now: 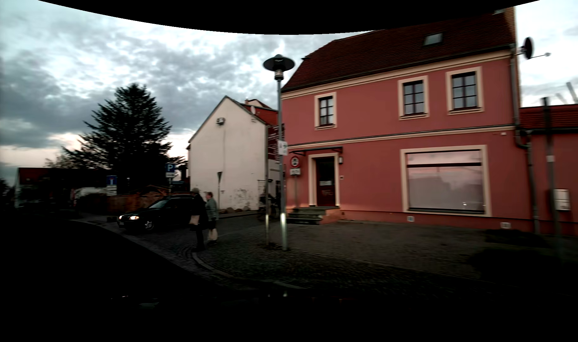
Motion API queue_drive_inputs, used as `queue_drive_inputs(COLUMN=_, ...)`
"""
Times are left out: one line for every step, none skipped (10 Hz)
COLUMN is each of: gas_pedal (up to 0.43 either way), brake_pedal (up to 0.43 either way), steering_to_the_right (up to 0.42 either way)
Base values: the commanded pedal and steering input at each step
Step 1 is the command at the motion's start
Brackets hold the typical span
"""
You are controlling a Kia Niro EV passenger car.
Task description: Follow the waypoints while adhering to traffic rules and regulations
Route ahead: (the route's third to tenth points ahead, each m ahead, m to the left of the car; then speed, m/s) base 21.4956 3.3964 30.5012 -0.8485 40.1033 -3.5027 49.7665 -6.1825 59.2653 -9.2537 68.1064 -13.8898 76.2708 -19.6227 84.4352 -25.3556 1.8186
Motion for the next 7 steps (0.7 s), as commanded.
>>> queue_drive_inputs(gas_pedal=0.000, brake_pedal=0.213, steering_to_the_right=-0.682)
queue_drive_inputs(gas_pedal=0.000, brake_pedal=0.226, steering_to_the_right=-0.688)
queue_drive_inputs(gas_pedal=0.000, brake_pedal=0.226, steering_to_the_right=-0.691)
queue_drive_inputs(gas_pedal=0.000, brake_pedal=0.220, steering_to_the_right=-0.692)
queue_drive_inputs(gas_pedal=0.000, brake_pedal=0.207, steering_to_the_right=-0.692)
queue_drive_inputs(gas_pedal=0.000, brake_pedal=0.195, steering_to_the_right=-0.693)
queue_drive_inputs(gas_pedal=0.000, brake_pedal=0.183, steering_to_the_right=-0.693)
